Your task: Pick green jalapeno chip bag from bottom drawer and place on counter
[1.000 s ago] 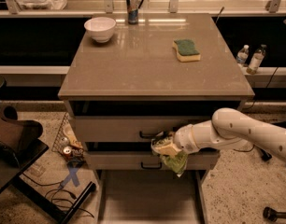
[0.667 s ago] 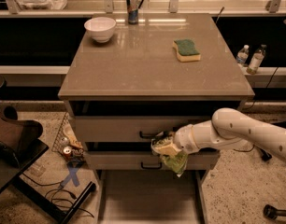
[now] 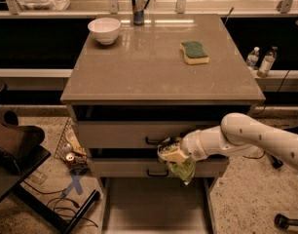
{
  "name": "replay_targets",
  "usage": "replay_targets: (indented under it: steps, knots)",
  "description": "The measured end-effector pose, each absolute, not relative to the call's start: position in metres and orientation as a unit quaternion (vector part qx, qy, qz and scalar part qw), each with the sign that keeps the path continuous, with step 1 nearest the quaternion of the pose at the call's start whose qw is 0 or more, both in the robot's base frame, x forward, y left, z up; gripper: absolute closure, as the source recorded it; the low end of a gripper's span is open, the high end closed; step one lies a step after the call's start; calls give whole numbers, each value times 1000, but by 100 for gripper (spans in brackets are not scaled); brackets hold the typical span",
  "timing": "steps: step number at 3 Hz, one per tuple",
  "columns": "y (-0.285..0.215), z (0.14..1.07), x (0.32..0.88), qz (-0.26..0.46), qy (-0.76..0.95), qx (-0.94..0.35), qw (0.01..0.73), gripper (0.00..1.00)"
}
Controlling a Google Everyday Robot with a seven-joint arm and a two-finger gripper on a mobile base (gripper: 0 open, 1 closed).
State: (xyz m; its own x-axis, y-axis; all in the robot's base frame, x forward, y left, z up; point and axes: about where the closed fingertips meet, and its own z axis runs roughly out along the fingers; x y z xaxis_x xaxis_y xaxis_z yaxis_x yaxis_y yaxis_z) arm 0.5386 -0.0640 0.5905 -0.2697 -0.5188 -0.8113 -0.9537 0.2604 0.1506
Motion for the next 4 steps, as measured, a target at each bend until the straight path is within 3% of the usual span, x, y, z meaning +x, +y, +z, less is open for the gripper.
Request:
replay_targets:
  steps: [2,3,4]
  knots:
    - [-64,590,538,333,724,-509,326,100]
    - [-64,590,538,333,724,-509,326,85]
    - [-64,590,538,333,724,-509,326,62]
